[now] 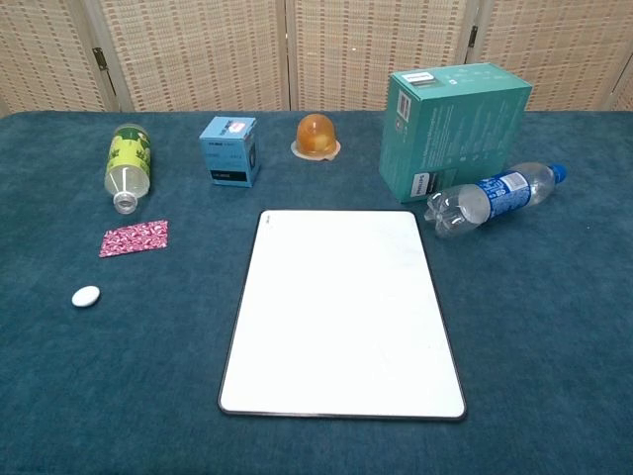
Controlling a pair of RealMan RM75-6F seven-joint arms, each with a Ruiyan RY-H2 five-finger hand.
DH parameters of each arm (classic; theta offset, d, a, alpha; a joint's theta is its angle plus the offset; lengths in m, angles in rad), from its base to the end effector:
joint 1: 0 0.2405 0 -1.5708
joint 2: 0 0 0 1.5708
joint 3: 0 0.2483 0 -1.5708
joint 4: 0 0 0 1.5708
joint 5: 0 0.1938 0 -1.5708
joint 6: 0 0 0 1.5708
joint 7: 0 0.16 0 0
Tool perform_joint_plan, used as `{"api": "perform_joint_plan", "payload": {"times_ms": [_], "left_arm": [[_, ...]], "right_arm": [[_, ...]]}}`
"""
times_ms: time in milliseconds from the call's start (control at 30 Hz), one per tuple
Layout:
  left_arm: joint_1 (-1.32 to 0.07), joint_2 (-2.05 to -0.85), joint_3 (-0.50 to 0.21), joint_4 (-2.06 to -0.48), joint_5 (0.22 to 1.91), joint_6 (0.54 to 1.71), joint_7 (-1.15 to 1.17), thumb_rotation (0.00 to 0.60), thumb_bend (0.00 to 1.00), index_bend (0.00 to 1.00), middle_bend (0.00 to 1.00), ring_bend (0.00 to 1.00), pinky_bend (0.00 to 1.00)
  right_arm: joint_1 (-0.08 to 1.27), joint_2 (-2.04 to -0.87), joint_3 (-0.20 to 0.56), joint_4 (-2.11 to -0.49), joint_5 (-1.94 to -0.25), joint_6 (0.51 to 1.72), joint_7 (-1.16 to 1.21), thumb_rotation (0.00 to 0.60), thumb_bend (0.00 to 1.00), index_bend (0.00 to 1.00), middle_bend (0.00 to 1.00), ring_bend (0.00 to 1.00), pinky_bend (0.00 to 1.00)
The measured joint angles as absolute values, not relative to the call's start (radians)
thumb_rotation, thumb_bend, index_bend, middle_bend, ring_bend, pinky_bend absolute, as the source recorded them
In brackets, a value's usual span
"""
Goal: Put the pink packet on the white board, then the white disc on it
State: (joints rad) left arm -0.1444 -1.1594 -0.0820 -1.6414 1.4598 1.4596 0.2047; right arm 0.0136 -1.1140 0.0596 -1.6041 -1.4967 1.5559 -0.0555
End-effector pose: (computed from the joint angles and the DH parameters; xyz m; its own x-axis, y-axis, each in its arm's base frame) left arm -0.2810 0.2176 0.1588 0.5091 -0.0240 0.8604 0.8600 -0.0274 -0.5096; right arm -0.3076 -0.1752 0.1849 0.4588 0.0469 0.8873 -0.8879 0.0622 0.4558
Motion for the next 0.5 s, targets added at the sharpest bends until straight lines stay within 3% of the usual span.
{"api": "perform_joint_plan", "payload": {"times_ms": [500], "left_arm": [[-0.173,-1.166,-0.092,-1.634,1.459,1.434,0.189,0.6,0.37,0.17,0.17,0.14,0.05]], "right_arm": [[0.008,-1.113,0.061,-1.599,-1.506,1.562,-0.035,0.6,0.07,0.09,0.07,0.05,0.01]]}}
